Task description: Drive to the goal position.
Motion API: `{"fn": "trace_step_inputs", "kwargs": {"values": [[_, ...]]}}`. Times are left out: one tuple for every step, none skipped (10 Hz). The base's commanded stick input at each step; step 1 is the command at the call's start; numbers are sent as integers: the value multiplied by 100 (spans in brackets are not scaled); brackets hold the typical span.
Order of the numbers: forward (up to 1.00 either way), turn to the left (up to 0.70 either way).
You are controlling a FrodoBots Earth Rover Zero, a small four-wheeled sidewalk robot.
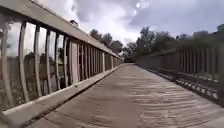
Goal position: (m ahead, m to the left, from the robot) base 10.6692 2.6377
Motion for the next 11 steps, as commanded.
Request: {"fn": "trace_step_inputs", "kwargs": {"values": [[85,-30],[85,-12],[85,-2],[85,0],[85,0],[85,0],[85,0],[85,0],[85,0],[85,0],[85,0]]}}
